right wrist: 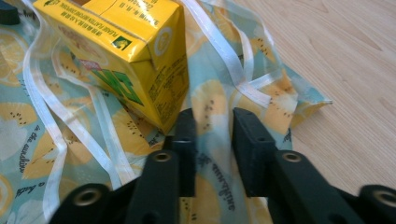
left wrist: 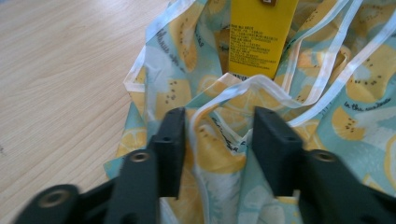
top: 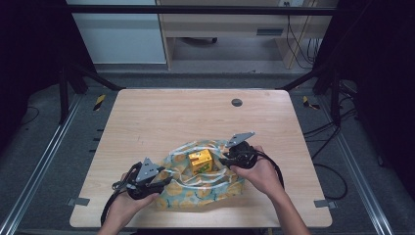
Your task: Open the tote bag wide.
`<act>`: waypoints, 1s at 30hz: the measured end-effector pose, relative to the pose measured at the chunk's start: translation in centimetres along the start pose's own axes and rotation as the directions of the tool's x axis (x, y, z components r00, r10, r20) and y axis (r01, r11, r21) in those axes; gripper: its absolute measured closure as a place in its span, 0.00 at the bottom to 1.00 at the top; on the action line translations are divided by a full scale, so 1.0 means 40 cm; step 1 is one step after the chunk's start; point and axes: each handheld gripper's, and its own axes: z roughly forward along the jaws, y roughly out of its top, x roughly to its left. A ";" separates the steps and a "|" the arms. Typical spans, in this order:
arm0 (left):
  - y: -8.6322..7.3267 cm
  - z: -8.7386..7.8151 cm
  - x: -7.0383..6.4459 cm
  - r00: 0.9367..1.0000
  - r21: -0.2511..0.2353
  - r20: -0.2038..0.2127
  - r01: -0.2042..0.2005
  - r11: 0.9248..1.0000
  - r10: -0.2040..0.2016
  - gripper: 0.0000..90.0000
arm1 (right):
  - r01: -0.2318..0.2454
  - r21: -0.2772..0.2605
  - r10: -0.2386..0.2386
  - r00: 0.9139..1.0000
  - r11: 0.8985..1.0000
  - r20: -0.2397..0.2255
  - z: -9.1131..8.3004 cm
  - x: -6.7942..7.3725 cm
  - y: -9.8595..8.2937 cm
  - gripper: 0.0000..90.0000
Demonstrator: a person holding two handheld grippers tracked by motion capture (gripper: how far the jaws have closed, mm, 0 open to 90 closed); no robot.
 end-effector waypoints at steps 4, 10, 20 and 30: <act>-0.007 -0.010 -0.006 1.000 -0.036 -0.006 -0.016 0.999 0.015 0.90 | -0.028 -0.020 0.028 1.000 0.999 0.004 -0.001 -0.012 -0.001 0.93; -0.009 -0.021 -0.027 0.996 -0.045 0.029 -0.082 0.996 0.084 0.98 | -0.103 -0.051 0.104 0.994 0.993 0.023 0.016 -0.055 -0.005 0.98; -0.033 -0.013 -0.041 0.988 0.019 0.053 -0.147 0.989 0.146 0.99 | -0.219 -0.074 0.224 0.972 0.973 0.069 0.063 -0.141 -0.031 1.00; -0.053 0.005 -0.040 0.983 0.107 0.064 -0.179 0.978 0.173 1.00 | -0.271 -0.052 0.275 0.957 0.961 0.094 0.081 -0.185 -0.057 1.00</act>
